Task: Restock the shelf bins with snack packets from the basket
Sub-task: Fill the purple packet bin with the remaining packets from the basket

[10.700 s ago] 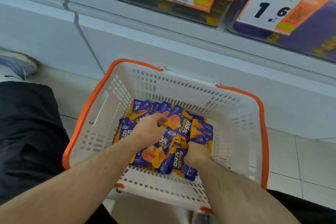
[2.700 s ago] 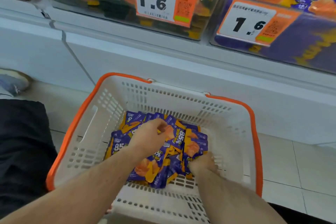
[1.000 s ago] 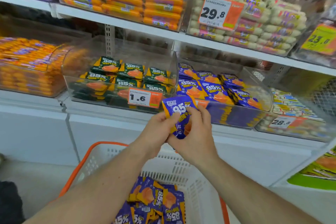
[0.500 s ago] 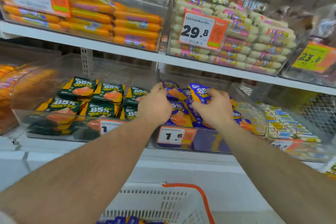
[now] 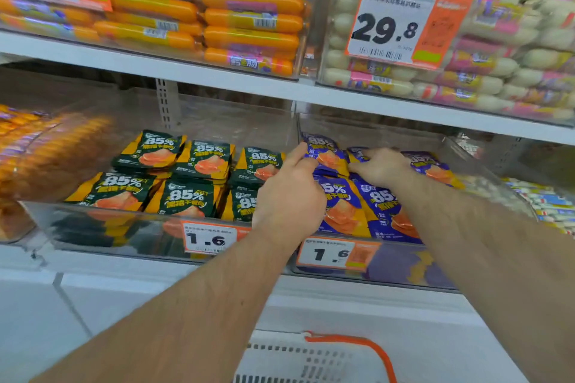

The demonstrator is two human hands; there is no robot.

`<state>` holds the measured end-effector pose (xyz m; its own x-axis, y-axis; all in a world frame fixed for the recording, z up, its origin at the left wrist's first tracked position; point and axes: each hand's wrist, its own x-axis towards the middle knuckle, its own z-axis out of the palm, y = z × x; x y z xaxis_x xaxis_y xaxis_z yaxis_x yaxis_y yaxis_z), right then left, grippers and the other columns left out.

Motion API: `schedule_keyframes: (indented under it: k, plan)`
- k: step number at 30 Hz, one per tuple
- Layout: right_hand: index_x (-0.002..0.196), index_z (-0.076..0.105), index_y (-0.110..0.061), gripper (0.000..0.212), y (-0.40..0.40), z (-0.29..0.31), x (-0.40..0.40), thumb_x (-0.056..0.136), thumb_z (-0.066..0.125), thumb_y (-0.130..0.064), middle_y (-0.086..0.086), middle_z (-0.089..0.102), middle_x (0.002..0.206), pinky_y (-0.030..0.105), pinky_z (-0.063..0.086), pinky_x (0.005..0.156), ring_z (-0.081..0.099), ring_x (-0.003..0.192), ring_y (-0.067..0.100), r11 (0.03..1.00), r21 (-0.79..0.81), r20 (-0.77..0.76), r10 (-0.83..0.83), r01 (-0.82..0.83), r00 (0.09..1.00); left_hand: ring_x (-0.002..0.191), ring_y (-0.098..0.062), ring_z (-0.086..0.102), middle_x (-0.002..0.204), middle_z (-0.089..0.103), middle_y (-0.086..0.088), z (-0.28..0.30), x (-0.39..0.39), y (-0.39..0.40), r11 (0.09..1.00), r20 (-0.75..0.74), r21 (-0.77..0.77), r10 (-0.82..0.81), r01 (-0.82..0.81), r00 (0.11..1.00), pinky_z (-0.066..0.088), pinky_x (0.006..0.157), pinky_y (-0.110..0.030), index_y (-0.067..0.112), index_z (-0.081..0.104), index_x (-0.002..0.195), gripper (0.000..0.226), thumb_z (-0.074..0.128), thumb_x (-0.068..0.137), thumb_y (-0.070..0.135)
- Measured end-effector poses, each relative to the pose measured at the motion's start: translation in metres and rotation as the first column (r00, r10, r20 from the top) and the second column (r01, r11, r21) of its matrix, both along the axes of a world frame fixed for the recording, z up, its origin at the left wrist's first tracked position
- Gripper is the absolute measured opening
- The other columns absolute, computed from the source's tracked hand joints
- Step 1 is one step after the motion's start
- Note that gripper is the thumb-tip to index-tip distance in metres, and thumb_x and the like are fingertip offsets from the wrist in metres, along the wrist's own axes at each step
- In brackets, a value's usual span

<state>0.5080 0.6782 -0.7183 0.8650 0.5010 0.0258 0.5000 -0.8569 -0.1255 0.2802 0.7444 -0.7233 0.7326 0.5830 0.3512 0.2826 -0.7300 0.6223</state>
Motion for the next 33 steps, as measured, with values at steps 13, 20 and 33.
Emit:
schedule_keyframes:
  k: [13,20,33]
  plan:
    - [0.152,0.030,-0.031,0.049,0.010,0.000,0.012,0.103,0.027,-0.033,0.009,0.029,0.159,0.055,0.027,0.111,0.032,0.141,0.036,0.984,-0.160,-0.039,0.075,-0.080,0.996,0.129,-0.022,0.050,0.161,0.018,0.015,0.004,-0.002,-0.003,1.000,-0.032,0.004,0.015,-0.015,0.999,0.047,0.098,-0.044,0.023,0.048,0.139,0.043,0.045,0.097,0.017]
    - [0.115,0.067,-0.019,0.036,-0.015,0.021,-0.052,0.102,0.036,-0.030,0.017,0.064,0.120,0.043,0.038,0.098,0.052,0.117,0.039,0.980,0.198,0.242,-0.022,-0.027,0.970,0.135,-0.019,0.043,0.160,0.022,0.009,0.003,-0.003,-0.005,1.000,0.030,0.023,0.008,-0.009,1.000,0.040,0.106,-0.039,0.018,0.042,0.145,0.047,0.043,0.099,0.016]
    - [0.058,0.047,-0.019,0.030,-0.051,-0.073,-0.236,0.077,0.030,-0.035,0.010,0.048,0.055,0.040,0.033,0.056,0.047,0.057,0.026,0.458,0.832,0.262,0.173,-0.313,0.949,0.102,-0.022,0.057,0.116,0.062,-0.008,-0.071,-0.108,-0.048,0.965,0.315,0.126,-0.260,0.231,0.913,0.047,0.087,-0.034,0.009,0.060,0.121,0.048,0.040,0.077,0.011]
